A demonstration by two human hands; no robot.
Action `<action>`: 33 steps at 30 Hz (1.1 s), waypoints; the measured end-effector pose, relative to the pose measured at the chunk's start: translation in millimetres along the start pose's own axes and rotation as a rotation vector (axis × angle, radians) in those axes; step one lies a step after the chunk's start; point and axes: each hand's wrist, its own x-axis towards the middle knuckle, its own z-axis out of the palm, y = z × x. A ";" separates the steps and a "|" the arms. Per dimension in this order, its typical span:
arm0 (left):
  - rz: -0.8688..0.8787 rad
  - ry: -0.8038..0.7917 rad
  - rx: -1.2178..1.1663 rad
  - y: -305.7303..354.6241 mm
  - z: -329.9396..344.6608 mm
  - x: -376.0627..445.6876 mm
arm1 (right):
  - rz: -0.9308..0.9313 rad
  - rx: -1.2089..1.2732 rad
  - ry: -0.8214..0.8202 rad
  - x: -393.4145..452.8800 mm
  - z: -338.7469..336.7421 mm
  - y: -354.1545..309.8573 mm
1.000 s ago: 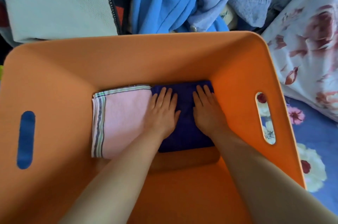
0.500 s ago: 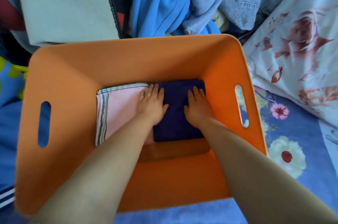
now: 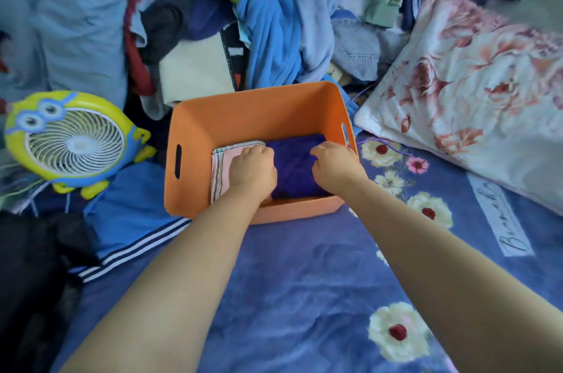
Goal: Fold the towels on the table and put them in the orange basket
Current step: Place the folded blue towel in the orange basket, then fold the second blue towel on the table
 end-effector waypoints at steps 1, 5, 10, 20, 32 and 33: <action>0.002 0.005 0.009 3.0 -9.0 -16.4 | -0.011 -0.001 0.022 -15.0 -6.4 -2.3; 0.017 -0.013 0.019 12.8 -41.5 -82.6 | -0.004 0.034 0.086 -79.9 -31.4 -9.8; 0.092 0.057 0.048 27.1 -88.4 -164.3 | 0.019 0.001 0.195 -177.3 -73.1 -19.8; 0.407 0.190 0.151 77.8 -160.5 -352.8 | 0.257 -0.030 0.476 -428.7 -119.3 -44.6; 1.008 0.315 0.172 270.1 -189.5 -595.0 | 0.863 -0.089 0.764 -788.8 -120.7 12.4; 1.065 0.323 0.175 289.5 -187.0 -621.6 | 0.916 -0.097 0.785 -823.0 -116.3 16.7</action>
